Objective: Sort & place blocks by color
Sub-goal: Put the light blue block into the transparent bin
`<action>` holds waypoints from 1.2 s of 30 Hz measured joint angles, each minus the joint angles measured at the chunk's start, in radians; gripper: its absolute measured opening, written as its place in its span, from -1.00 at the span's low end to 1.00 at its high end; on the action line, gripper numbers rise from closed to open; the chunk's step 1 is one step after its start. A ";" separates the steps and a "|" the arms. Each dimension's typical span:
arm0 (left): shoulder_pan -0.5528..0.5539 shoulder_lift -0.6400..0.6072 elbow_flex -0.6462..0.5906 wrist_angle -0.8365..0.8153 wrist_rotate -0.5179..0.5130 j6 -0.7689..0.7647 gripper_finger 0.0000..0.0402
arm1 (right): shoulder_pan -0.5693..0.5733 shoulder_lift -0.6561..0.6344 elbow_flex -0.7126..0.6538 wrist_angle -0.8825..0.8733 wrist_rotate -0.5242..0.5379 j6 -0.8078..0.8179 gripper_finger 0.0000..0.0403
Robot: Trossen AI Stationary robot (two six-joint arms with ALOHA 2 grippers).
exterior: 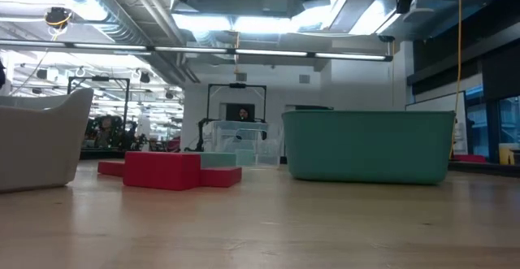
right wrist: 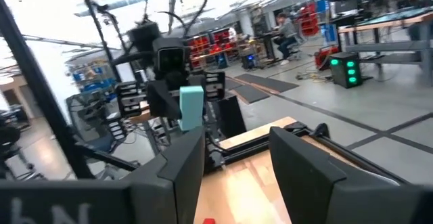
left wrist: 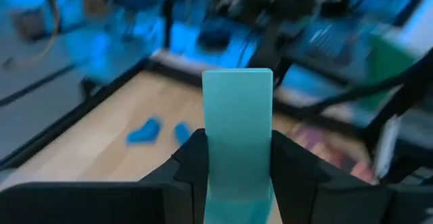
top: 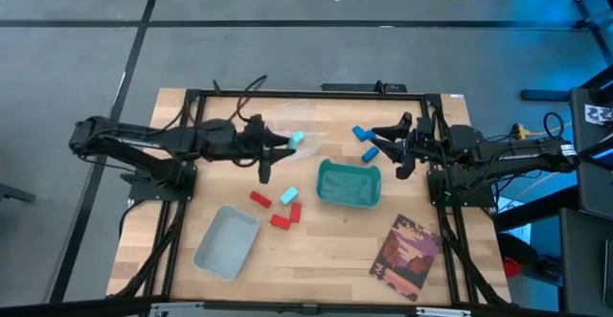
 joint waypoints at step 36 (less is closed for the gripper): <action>0.088 -0.005 -0.237 0.478 0.077 -0.110 -0.44 | 0.000 0.000 0.000 0.006 -0.052 -0.003 -0.16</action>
